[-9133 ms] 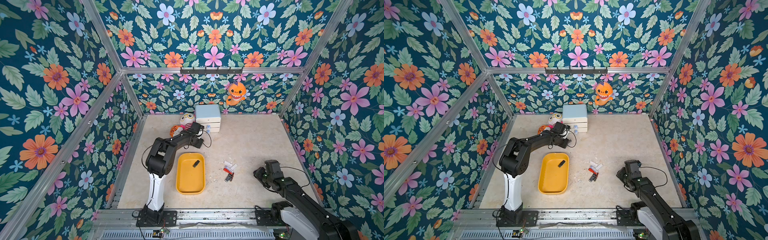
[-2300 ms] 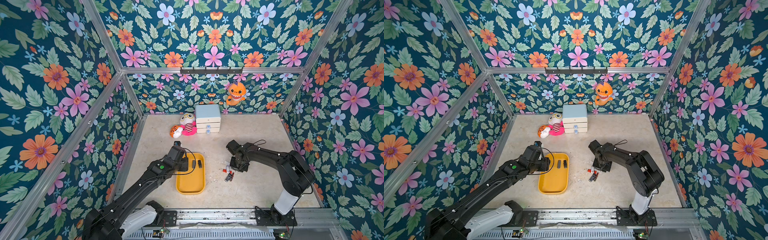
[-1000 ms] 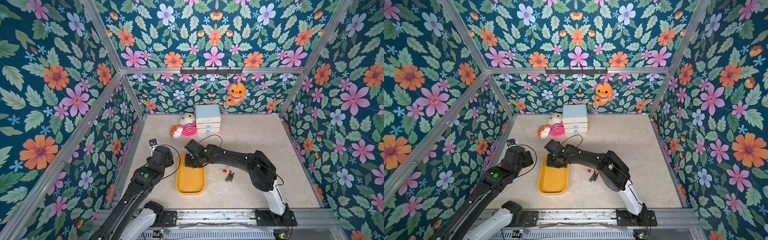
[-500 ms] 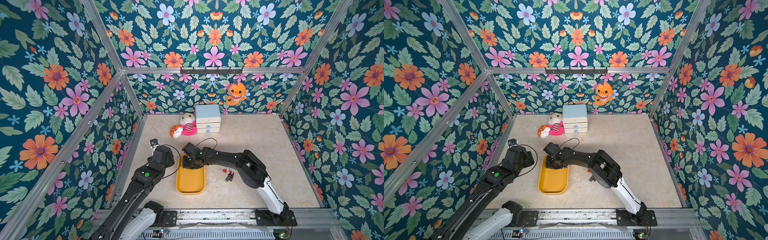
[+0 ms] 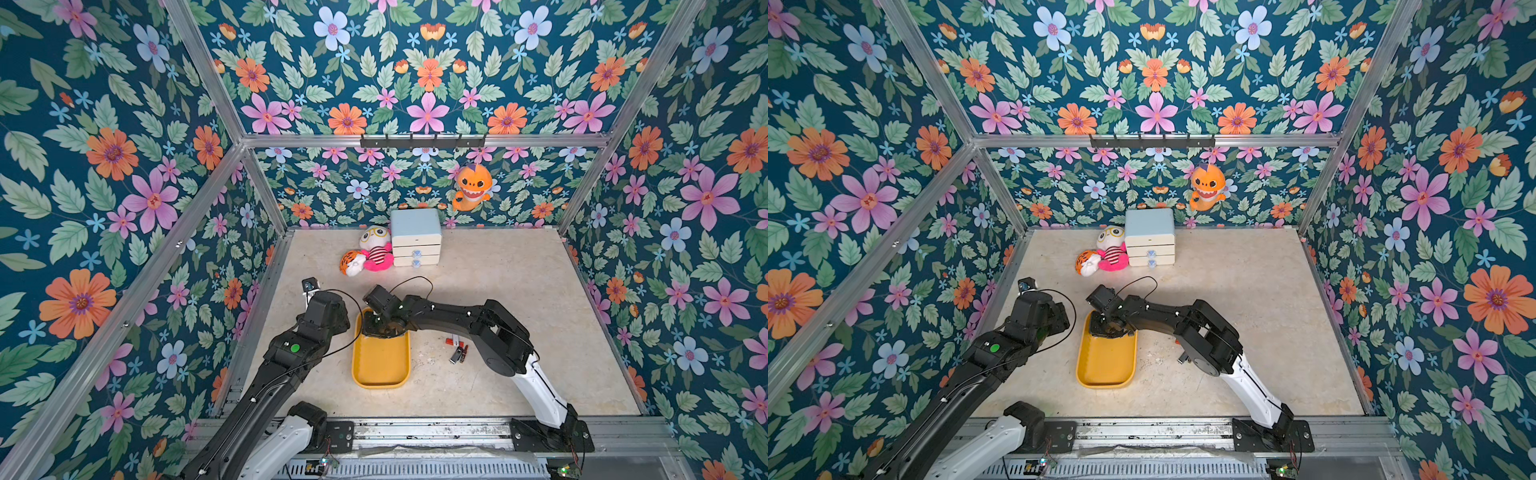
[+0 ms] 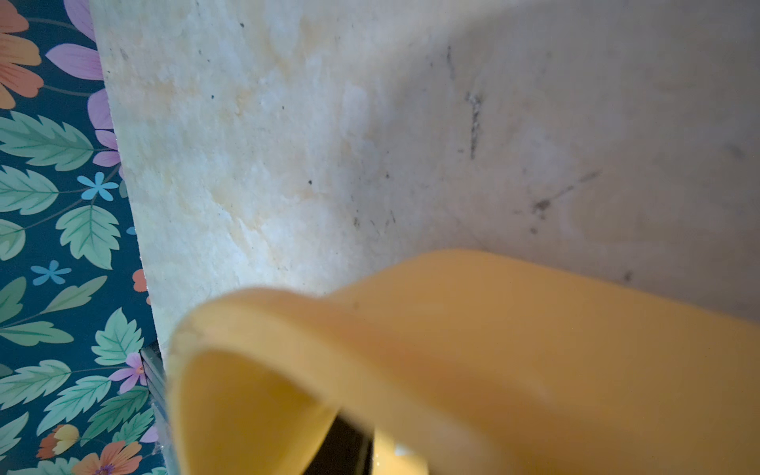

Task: Put the usb flash drive into the storage box
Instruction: Place the USB flash in the storage box, then pick up the USB flash from the center of the board.

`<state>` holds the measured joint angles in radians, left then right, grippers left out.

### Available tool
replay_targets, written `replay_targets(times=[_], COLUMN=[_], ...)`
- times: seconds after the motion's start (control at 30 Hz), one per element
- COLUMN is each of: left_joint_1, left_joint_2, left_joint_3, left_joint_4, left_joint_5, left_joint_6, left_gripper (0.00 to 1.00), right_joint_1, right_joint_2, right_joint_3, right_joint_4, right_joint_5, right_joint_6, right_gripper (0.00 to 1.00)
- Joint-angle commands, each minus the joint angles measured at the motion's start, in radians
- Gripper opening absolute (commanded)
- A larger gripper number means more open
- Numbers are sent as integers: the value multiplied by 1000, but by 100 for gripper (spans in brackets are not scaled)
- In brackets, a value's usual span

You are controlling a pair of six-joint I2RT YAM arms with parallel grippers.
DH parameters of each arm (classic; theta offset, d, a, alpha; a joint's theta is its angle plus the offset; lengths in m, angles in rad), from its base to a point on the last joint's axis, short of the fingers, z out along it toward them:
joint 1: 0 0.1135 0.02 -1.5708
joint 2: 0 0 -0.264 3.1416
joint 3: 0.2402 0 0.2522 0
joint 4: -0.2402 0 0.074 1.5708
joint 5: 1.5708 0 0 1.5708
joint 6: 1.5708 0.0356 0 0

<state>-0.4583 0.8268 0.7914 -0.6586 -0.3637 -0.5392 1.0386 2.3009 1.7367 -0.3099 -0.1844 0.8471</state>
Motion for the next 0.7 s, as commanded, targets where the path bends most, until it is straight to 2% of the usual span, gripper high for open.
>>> replay_targets(times=[0.0,0.23,0.4,0.57,0.67], left_joint_1=[1,1,1,1,0], left_joint_2=[1,1,2,-11,-29], left_joint_3=[-1,-3,-3,-9,-21], left_joint_4=[11,14,17,31,66], left_joint_5=[5,10,19,48,115], left_joint_6=[11,12,15,25,47], left_gripper=[74,74,74,74,74], right_joint_1=[-1,-2,-2,-7,-37], right_joint_2=[-10,-60,-119,-262,-409], right_joint_3=[-18,-31,-52,-107,-221], right_joint_4=[-58,-97,-121,-169,-191], right_joint_5=[23,44,59,118,179], right_joint_6=[-4,-22,-52,-104,-138], right_gripper=[32,40,40,40,40])
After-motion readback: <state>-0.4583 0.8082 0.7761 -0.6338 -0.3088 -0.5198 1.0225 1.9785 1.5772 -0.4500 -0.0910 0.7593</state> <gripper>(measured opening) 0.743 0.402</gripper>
